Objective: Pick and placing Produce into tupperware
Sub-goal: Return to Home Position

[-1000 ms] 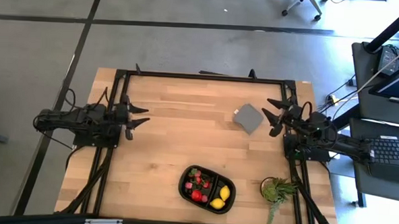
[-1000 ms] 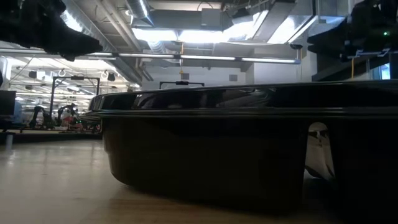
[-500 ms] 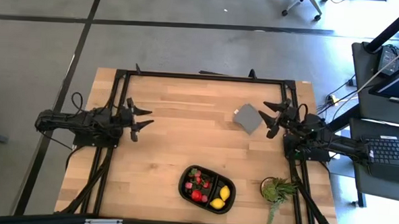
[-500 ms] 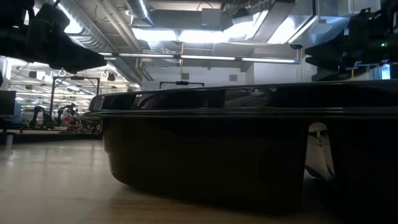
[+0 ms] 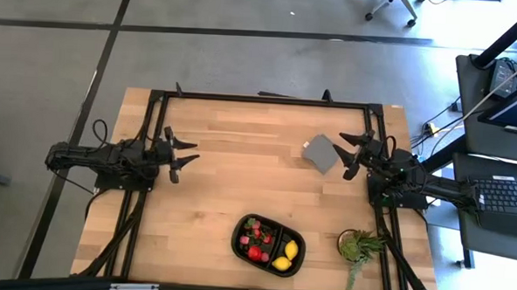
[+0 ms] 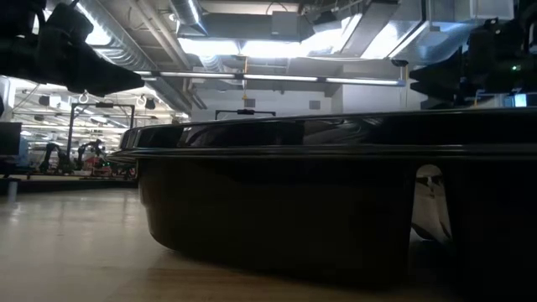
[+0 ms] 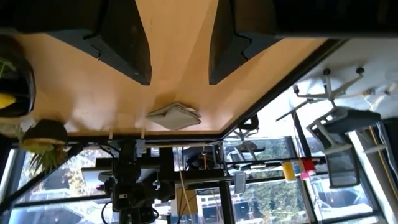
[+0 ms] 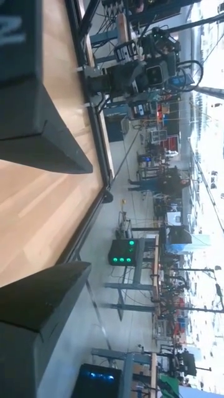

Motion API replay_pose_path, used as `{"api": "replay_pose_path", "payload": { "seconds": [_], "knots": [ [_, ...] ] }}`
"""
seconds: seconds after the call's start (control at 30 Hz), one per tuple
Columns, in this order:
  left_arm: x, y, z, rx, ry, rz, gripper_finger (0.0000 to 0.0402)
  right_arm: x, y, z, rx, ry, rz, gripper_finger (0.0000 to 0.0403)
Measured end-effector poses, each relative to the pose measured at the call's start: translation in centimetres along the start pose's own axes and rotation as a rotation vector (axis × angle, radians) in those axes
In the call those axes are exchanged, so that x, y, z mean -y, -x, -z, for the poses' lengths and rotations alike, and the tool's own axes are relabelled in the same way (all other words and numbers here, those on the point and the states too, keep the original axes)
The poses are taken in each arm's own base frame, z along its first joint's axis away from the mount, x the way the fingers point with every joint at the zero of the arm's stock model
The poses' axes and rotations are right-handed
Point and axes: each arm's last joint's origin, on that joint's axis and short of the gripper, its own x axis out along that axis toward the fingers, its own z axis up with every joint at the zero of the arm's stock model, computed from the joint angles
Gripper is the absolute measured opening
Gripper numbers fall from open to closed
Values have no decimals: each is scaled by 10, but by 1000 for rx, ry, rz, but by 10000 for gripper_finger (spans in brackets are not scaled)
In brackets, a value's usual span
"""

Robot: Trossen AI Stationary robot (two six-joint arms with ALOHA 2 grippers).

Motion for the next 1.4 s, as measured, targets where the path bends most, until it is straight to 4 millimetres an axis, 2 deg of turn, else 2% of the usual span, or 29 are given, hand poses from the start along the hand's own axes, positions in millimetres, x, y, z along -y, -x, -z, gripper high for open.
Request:
{"api": "replay_pose_path", "payload": {
  "seconds": [0.43, 0.67, 0.97, 1.4],
  "knots": [
    [0, 0, 0, -1, 7, 0, 165, 0, 0, 1, -8, -18, 0, 243],
    [0, 0, 0, -1, 7, 1, 157, 0, 0, 1, -8, -23, 0, 243],
    [0, 0, 0, -1, 7, 1, 154, 0, 0, 1, -7, -310, 1, 243],
    [0, 0, 0, -1, 6, 1, 161, 0, 0, 1, -7, -190, 0, 243]
  ]
}}
